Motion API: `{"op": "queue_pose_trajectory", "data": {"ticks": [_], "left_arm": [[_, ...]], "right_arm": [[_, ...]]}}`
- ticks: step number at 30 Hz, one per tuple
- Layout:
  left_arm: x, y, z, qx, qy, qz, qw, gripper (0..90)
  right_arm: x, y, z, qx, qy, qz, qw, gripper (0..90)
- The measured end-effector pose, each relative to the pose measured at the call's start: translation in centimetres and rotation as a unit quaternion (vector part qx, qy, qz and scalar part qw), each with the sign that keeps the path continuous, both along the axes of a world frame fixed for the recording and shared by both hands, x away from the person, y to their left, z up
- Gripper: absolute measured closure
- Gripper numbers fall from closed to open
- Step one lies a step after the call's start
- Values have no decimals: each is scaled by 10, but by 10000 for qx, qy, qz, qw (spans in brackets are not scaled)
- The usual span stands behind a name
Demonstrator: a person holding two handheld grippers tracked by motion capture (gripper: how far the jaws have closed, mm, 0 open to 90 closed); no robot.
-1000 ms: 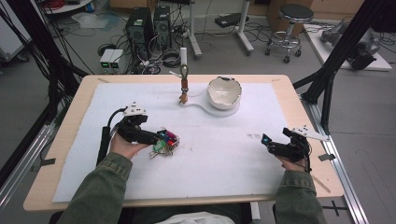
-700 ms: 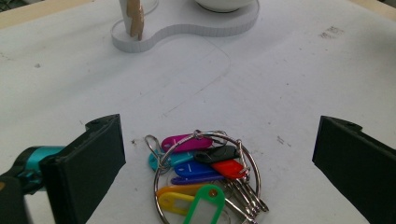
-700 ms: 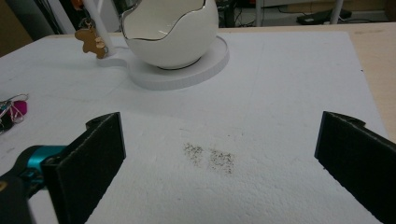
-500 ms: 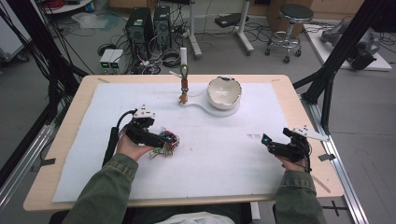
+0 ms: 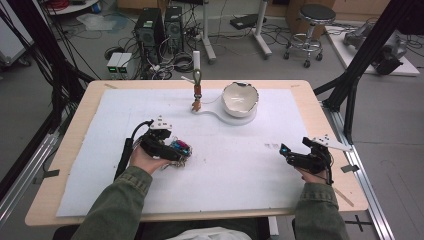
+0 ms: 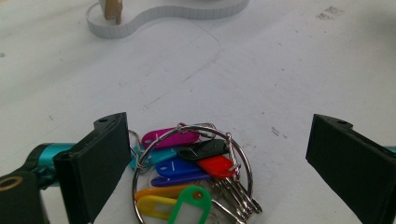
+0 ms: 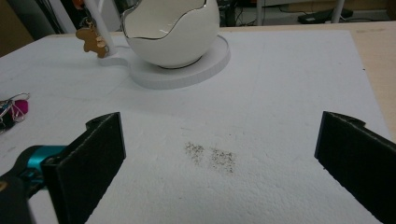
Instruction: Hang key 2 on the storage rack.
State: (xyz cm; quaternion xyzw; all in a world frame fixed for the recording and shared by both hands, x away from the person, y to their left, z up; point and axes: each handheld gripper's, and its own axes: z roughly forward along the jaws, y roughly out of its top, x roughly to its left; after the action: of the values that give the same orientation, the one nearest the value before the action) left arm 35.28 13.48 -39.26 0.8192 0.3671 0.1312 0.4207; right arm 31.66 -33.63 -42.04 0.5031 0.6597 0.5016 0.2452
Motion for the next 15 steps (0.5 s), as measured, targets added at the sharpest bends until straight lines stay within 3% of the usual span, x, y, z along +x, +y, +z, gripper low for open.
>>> {"op": "queue_pose_trajectory", "data": {"ticks": [15], "left_arm": [[1,-14,-10,292,141,-83,9994,97]], "right_arm": [[0,0,0,20,30,6,10000,8]]}}
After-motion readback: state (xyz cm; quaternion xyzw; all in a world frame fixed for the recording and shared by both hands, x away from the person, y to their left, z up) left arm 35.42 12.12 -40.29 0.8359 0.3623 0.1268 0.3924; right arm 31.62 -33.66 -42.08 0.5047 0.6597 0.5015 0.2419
